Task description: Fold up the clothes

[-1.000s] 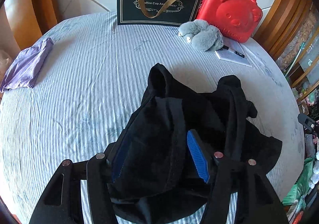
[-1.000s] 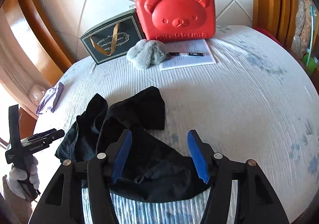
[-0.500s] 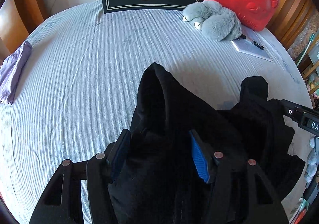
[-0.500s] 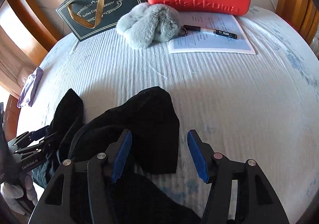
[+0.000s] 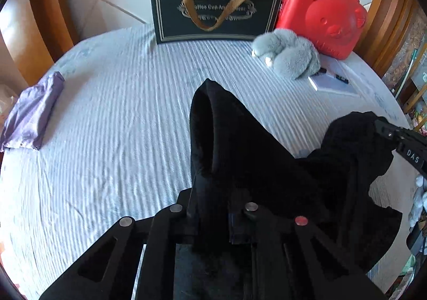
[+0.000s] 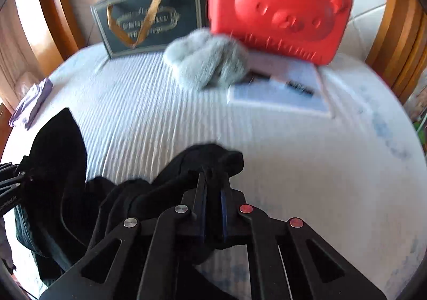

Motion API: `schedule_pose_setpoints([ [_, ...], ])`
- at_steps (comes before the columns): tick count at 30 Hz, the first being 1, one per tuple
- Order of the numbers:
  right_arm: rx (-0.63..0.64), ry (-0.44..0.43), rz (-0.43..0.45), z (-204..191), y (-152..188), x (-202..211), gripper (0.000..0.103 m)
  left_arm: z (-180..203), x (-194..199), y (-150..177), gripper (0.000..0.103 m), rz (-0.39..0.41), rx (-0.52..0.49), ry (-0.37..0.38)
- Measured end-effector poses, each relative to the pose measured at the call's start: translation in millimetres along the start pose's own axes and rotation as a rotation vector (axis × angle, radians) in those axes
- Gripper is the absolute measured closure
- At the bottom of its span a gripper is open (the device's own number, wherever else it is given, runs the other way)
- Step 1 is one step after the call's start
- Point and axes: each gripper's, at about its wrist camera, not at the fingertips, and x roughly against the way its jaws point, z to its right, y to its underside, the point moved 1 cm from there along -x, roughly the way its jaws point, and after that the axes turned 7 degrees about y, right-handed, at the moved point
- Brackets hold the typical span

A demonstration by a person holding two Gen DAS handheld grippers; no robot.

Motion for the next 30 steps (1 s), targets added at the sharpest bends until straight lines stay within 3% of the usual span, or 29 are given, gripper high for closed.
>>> schedule_pose_setpoints([
  [3, -0.020, 0.064, 0.075, 18.2, -11.0, 28.3, 0.096, -14.2, 19.5, -26.8, 0.089, 0.071, 0.004, -0.022],
  [5, -0.033, 0.107, 0.126, 30.4, -18.3, 47.2, 0.095, -29.0, 17.4, -47.5, 0.079, 0.082, 0.031, -0.008],
  [7, -0.047, 0.149, 0.176, 42.6, -25.6, 66.2, 0.088, -44.0, 14.3, -64.0, 0.051, 0.065, 0.089, 0.014],
  [8, -0.053, 0.171, 0.201, 48.7, -29.3, 75.7, 0.084, -51.0, 13.8, -71.1, 0.050, 0.059, 0.116, 0.024],
  [10, -0.067, 0.214, 0.251, 60.9, -36.6, 94.7, 0.081, -57.1, 31.5, -64.3, 0.045, 0.085, 0.120, 0.028],
  [12, -0.076, 0.244, 0.292, 72.0, -38.5, 111.8, 0.064, -61.8, 45.8, -43.4, 0.039, 0.085, 0.103, 0.007],
  [14, -0.053, 0.196, 0.244, 74.8, -3.7, 109.8, 0.055, -65.3, 51.5, -16.2, 0.038, 0.051, 0.087, -0.005],
  [19, 0.004, 0.107, 0.097, 76.8, 84.2, 95.0, 0.055, -58.1, 34.8, 68.6, 0.038, -0.095, 0.031, -0.023],
  [21, 0.011, 0.081, 0.053, 76.7, 112.6, 90.0, 0.055, -56.8, 24.4, 94.7, 0.038, -0.136, 0.052, -0.037],
  [22, 0.012, 0.066, 0.034, 76.9, 125.2, 88.1, 0.055, -57.0, 18.9, 103.8, 0.038, -0.149, 0.072, -0.035],
  [25, 0.066, 0.033, 0.008, 71.0, 146.8, 84.3, 0.040, -54.8, 7.1, 121.5, 0.038, -0.162, 0.118, -0.041],
  [30, 0.162, -0.027, -0.019, 58.3, 163.1, 73.8, 0.039, -39.2, -2.5, 126.4, 0.038, -0.149, 0.127, -0.097],
])
